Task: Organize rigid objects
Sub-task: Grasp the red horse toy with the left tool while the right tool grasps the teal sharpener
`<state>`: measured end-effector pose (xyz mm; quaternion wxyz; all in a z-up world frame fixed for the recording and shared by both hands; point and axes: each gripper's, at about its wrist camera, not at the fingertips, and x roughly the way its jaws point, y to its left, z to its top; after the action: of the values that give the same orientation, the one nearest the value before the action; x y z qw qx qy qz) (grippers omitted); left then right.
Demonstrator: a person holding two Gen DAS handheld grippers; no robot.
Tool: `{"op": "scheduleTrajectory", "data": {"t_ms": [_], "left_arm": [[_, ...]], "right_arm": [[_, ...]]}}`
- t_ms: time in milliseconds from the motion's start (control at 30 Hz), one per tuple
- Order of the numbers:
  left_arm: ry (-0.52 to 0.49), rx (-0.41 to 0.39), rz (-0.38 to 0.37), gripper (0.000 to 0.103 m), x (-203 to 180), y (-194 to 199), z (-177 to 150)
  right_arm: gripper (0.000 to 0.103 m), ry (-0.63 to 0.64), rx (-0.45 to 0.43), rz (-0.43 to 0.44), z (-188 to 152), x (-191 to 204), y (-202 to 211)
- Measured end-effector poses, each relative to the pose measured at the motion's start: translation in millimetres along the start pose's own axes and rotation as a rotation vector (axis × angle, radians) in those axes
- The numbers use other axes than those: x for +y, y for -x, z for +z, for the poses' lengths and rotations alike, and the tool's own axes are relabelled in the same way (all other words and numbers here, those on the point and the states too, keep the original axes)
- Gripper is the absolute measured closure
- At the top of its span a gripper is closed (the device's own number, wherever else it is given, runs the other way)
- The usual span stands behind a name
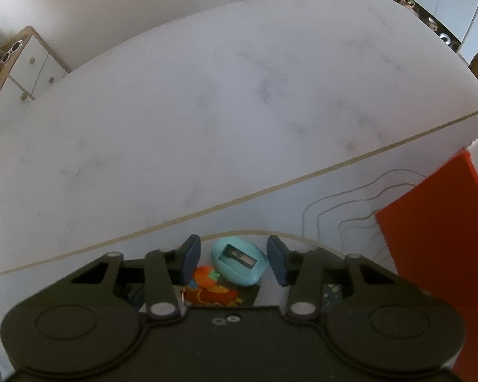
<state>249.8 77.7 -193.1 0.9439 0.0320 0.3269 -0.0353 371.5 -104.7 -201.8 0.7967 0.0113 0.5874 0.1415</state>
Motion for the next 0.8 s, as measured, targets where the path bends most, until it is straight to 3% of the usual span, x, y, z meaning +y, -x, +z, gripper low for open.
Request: {"op": "scheduleTrajectory", "data": {"t_ms": [200,367,800], "left_arm": [[-0.007,-0.006,0.012,0.043,-1.9,5.3,-3.8],[-0.010,-0.005,0.026,0.043,-2.8,12.1,-7.8],[0.025,0.012,0.039,0.043,-4.5,43.2,-9.1]], "right_arm": [[0.056,0.002,0.001,-0.016,-1.9,1.9,0.4],[0.066,0.023,-0.010,-0.021,-5.1,6.1,1.2],[0.066,0.035,-0.038,0.044,-29.1,-3.4,35.3]]}}
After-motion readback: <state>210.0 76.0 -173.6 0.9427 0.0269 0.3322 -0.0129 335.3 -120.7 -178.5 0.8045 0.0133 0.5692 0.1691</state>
